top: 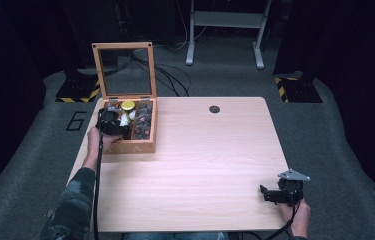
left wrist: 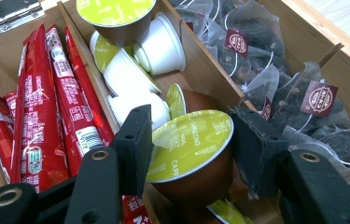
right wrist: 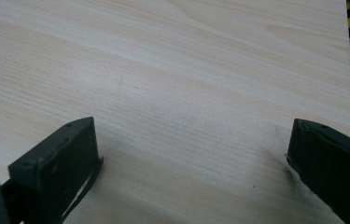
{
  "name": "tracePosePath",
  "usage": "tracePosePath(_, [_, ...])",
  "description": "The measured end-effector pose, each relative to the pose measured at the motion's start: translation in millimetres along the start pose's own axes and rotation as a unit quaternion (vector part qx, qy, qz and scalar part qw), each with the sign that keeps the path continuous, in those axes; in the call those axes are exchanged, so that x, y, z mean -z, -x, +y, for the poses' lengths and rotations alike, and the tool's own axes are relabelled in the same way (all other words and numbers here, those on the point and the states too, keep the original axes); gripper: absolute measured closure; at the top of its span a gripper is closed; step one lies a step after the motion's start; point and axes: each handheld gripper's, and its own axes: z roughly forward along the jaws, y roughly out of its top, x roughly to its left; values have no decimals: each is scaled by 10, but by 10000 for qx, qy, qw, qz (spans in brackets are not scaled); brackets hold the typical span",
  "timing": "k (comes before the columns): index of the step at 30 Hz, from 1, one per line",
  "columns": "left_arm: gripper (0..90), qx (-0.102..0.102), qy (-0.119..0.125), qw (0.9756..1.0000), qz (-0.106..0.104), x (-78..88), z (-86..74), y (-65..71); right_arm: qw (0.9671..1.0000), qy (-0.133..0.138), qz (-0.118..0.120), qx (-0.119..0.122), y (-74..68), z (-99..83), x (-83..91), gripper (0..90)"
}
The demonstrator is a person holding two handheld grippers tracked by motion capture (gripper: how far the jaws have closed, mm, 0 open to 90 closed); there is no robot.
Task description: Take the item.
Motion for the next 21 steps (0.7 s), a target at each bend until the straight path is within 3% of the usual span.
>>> tracePosePath(5, [495, -114, -56, 9999, 12, 7, 7, 4, 10000, -8, 3, -13, 0, 0, 1, 13])
tracePosePath(21, [613, -193, 233, 9995, 10, 69, 31, 34, 10000, -4, 7, -8, 2, 1, -2, 13])
